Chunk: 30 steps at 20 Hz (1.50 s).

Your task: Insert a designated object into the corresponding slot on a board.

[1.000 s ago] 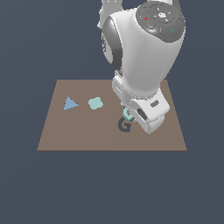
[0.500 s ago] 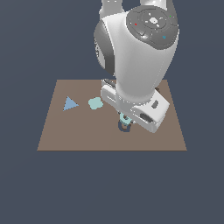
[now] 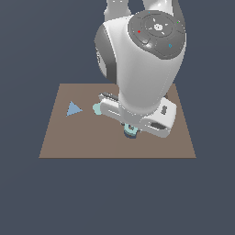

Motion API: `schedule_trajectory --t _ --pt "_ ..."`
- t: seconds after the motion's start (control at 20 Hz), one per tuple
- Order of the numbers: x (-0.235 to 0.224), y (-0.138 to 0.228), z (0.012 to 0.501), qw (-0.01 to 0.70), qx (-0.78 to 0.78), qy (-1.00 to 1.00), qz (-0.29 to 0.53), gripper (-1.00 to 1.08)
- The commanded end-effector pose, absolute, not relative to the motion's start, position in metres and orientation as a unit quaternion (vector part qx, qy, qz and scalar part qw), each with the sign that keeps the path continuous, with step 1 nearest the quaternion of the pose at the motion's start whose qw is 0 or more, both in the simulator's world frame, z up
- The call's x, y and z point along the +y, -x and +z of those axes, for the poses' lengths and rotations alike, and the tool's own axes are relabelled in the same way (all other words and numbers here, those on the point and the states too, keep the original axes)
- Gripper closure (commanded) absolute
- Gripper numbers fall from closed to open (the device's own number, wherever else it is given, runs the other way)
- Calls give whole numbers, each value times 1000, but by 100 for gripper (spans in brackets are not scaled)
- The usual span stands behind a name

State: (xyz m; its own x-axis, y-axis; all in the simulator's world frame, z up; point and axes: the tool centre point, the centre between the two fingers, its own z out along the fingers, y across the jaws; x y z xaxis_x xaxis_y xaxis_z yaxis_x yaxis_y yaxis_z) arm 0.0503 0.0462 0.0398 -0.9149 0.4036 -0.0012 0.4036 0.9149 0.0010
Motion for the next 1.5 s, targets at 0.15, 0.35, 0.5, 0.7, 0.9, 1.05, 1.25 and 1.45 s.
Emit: schedule_trajectory --t 0.15,0.35,0.5,0.7,0.9,1.05,1.25,1.45 --pt "46 -56 40 1 986 -164 0 108" --pt "45 -58 40 1 989 -146 0 108" --pt "46 -59 40 1 990 -140 0 108" --pt "45 -58 40 0 990 -141 0 108" --pt "46 -59 31 1 990 -139 0 108" --pt "46 -59 30 1 990 -139 0 -92" --pt "46 -59 30 1 990 -139 0 -92" --pt "46 -59 30 1 990 -139 0 -92"
